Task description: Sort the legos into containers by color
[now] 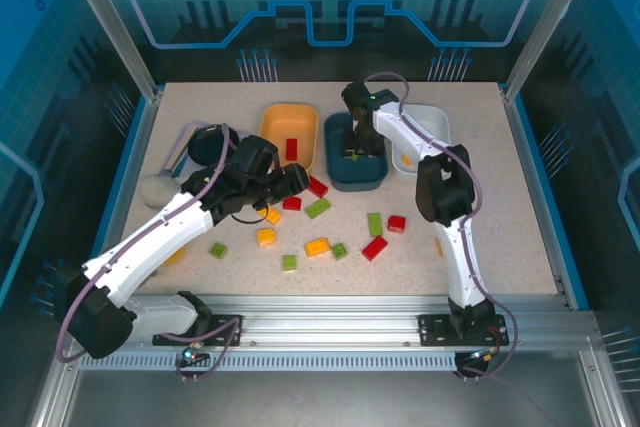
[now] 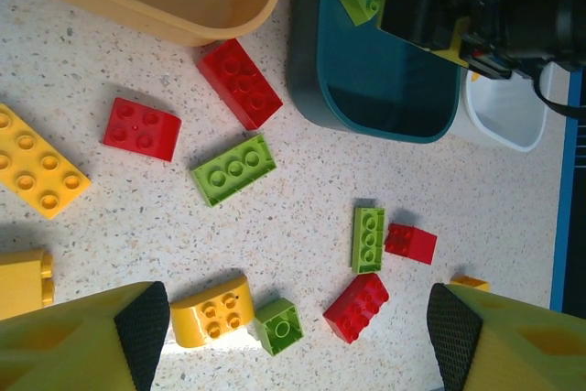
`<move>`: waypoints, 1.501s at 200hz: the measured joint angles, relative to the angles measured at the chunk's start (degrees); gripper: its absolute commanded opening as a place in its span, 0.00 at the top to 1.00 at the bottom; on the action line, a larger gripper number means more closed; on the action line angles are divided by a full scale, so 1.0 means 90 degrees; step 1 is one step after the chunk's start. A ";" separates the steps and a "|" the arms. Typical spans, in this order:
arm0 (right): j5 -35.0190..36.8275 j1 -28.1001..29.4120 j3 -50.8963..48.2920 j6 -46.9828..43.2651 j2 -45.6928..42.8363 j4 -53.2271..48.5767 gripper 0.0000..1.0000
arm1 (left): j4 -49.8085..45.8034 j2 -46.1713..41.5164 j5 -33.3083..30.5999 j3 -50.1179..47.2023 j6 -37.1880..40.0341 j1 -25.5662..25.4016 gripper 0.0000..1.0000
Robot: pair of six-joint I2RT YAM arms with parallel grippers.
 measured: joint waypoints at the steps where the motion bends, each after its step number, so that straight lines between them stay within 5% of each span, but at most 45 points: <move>1: 0.0015 0.0000 -0.0041 -0.0002 -0.0039 0.0017 0.46 | 0.0002 0.0010 0.0015 0.0002 0.0002 0.0000 0.22; 48: 0.0459 -0.0112 -0.3305 0.0561 -0.3359 0.0952 0.38 | 0.0308 0.1078 0.0777 0.0697 0.0425 -0.0049 0.22; 82: 0.0418 -0.1010 -0.5952 0.1552 -0.5493 0.1258 0.25 | 0.0449 0.2319 0.1387 0.1870 0.1018 -0.0471 0.23; 135: -0.0017 -0.2208 -0.8216 0.2725 -0.6523 0.1134 0.17 | 0.0386 0.3677 0.1989 0.2992 0.1705 -0.1338 0.24; 186: -0.0602 -0.2841 -0.8782 0.3524 -0.6649 0.1311 0.16 | 0.0270 0.3920 0.2166 0.3041 0.1865 -0.1535 0.24; 216: -0.0806 -0.3123 -0.8898 0.3789 -0.6589 0.1671 0.21 | 0.0279 0.3920 0.2200 0.3041 0.1863 -0.1559 0.24; 300: -0.1073 -0.3310 -0.9007 0.4012 -0.6198 0.2123 0.66 | 0.0466 0.3912 0.2251 0.2956 0.1841 -0.1700 0.25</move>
